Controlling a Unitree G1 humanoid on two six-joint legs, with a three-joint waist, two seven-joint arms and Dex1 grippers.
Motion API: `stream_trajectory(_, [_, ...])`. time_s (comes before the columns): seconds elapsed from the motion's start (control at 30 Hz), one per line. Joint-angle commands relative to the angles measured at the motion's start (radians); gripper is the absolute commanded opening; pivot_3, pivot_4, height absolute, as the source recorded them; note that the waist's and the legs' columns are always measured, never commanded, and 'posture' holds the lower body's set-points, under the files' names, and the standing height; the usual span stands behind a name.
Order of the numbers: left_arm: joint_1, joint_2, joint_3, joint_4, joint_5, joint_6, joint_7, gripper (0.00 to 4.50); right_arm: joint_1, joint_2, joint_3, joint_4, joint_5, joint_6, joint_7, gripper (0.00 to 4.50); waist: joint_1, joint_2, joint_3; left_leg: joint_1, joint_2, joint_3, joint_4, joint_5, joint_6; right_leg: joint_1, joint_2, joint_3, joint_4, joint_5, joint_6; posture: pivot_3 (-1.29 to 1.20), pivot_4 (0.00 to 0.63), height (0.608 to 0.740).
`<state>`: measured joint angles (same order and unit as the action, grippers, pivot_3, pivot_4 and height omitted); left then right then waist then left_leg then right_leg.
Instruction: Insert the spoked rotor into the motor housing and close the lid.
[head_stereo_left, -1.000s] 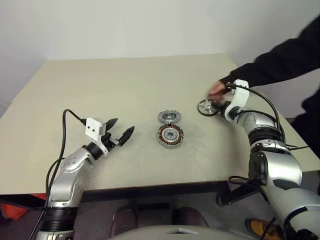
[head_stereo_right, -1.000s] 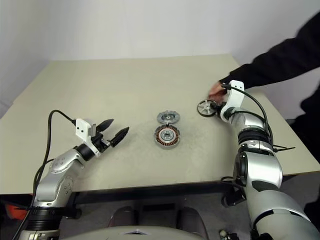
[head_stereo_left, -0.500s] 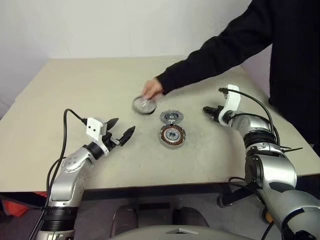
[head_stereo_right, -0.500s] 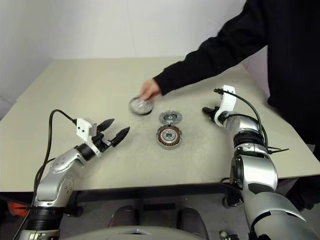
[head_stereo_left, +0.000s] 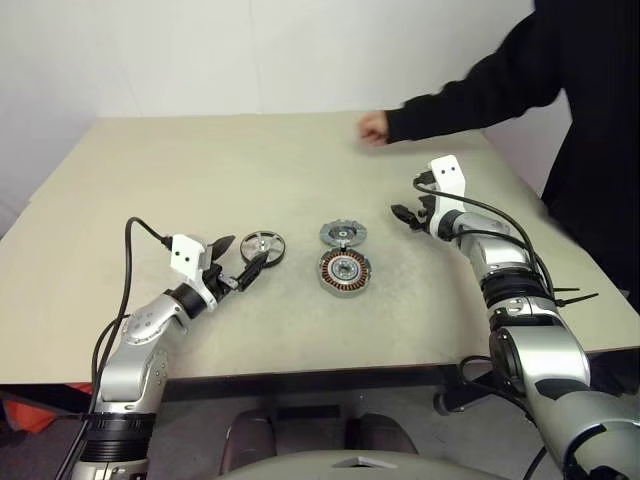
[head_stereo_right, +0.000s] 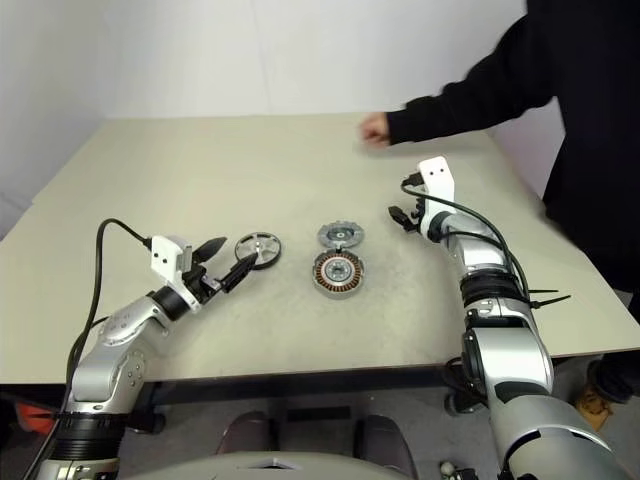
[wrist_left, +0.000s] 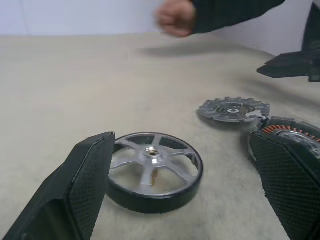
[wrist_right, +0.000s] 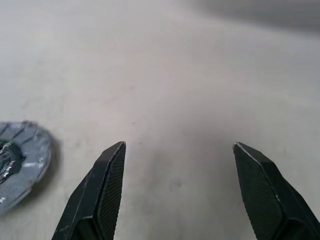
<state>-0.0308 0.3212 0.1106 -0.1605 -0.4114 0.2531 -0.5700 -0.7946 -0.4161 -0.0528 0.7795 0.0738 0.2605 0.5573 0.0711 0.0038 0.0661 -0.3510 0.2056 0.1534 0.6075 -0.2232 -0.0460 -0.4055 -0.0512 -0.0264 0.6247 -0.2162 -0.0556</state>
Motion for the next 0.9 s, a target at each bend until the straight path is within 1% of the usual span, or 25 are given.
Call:
stream_trajectory(0.03, [-0.024,-0.016,0.035,-0.016,-0.030,0.024,0.044,4.50,-0.003,-0.006,0.018,-0.102,0.004,-0.058,0.052,3.86,-0.001,0.000,0.000,0.000,0.000,0.000,0.000,0.000,0.000,0.000,0.000,0.000,0.000,0.000,0.000,0.00,0.000,0.740])
stream_trajectory(0.2, [-0.058,-0.048,0.102,0.025,-0.069,0.128,0.161,4.50,0.035,0.011,0.039,-0.186,0.019,-0.082,0.117,3.86,-0.002,0.000,0.000,0.000,0.000,0.000,0.000,0.000,0.000,0.000,0.000,0.000,0.000,0.000,0.000,0.00,0.000,0.740])
stream_trajectory(0.27, [-0.078,-0.067,0.142,0.041,-0.112,0.179,0.205,4.50,0.041,0.017,0.039,-0.206,0.021,-0.093,0.128,3.86,-0.002,0.000,0.000,0.000,0.000,0.000,0.000,0.000,0.000,0.001,0.000,0.000,0.000,0.000,0.000,0.00,0.000,0.740])
stream_trajectory(0.43, [-0.104,-0.096,0.205,0.025,-0.219,0.294,0.258,4.50,0.050,0.025,0.037,-0.253,0.038,-0.096,0.160,3.86,-0.001,0.000,0.000,0.000,0.000,0.000,0.000,0.000,0.000,0.000,0.000,0.000,0.000,0.000,0.000,0.00,0.000,0.740])
stream_trajectory(0.6, [-0.120,-0.105,0.226,0.030,-0.287,0.362,0.271,4.50,0.061,0.027,0.036,-0.272,0.042,-0.090,0.169,3.86,-0.001,0.000,0.000,0.000,0.000,0.000,0.000,0.000,0.001,0.001,0.000,0.000,-0.001,0.000,0.000,0.00,0.000,0.740])
stream_trajectory(0.73, [-0.133,-0.095,0.192,0.061,-0.257,0.422,0.306,4.50,0.058,0.027,0.033,-0.272,0.044,-0.091,0.166,3.86,-0.001,0.000,0.000,0.000,0.000,0.000,0.000,0.000,0.000,0.001,0.000,0.000,0.000,0.000,0.000,0.00,0.000,0.740])
stream_trajectory(0.9, [-0.166,-0.108,0.189,0.103,-0.267,0.480,0.332,4.50,0.055,0.025,0.031,-0.277,0.048,-0.092,0.168,3.86,-0.001,0.000,0.000,0.000,-0.001,0.000,0.000,0.000,0.001,0.001,0.000,0.000,-0.001,0.000,0.000,0.00,0.000,0.740])
